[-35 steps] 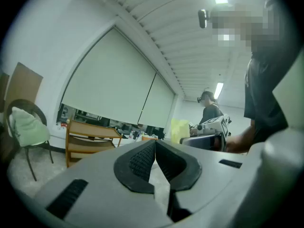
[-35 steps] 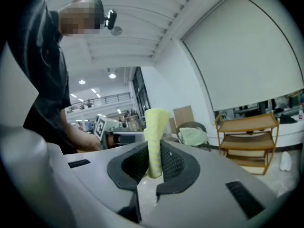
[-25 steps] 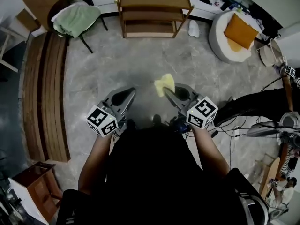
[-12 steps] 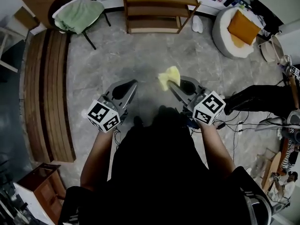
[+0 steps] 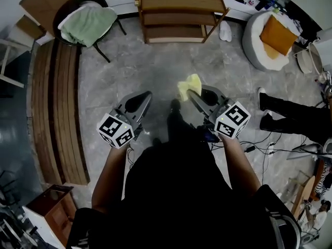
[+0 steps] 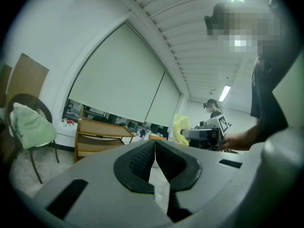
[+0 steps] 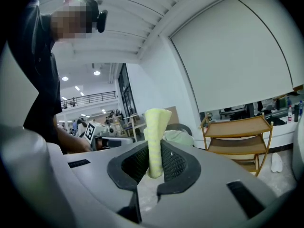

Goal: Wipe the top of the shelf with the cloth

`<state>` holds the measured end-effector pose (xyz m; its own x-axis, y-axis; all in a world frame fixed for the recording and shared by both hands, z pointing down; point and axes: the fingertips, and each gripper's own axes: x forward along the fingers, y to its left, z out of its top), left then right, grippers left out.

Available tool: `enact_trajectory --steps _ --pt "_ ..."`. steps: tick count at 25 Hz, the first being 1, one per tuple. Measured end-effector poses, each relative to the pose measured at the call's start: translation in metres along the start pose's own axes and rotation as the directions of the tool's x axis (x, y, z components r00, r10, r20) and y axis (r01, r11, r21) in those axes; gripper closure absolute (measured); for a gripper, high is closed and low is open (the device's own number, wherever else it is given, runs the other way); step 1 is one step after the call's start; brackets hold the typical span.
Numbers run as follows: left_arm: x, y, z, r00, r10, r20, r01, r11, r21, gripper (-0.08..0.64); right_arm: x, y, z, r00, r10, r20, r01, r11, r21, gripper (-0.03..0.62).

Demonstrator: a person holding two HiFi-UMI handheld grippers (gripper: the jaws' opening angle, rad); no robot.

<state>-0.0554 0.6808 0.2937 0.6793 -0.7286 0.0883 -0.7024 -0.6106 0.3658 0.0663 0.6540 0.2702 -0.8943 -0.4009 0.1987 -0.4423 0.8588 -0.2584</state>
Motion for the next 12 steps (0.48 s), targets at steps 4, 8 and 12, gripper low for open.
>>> enact_trajectory --steps 4,8,12 --pt "0.048 0.033 0.017 1.0 0.016 -0.027 -0.016 1.0 0.005 0.548 0.021 -0.05 0.019 0.999 0.048 -0.007 -0.048 0.999 -0.015 0.543" --pt "0.098 0.064 0.038 0.998 0.043 -0.034 -0.043 0.999 -0.001 0.548 0.039 -0.105 0.036 0.998 0.066 -0.017 -0.066 0.998 -0.012 0.544" --pt "0.147 0.091 0.057 0.998 0.055 -0.031 -0.056 0.998 -0.023 0.548 0.05 -0.166 0.059 0.998 0.067 -0.002 -0.067 0.997 -0.04 0.543"
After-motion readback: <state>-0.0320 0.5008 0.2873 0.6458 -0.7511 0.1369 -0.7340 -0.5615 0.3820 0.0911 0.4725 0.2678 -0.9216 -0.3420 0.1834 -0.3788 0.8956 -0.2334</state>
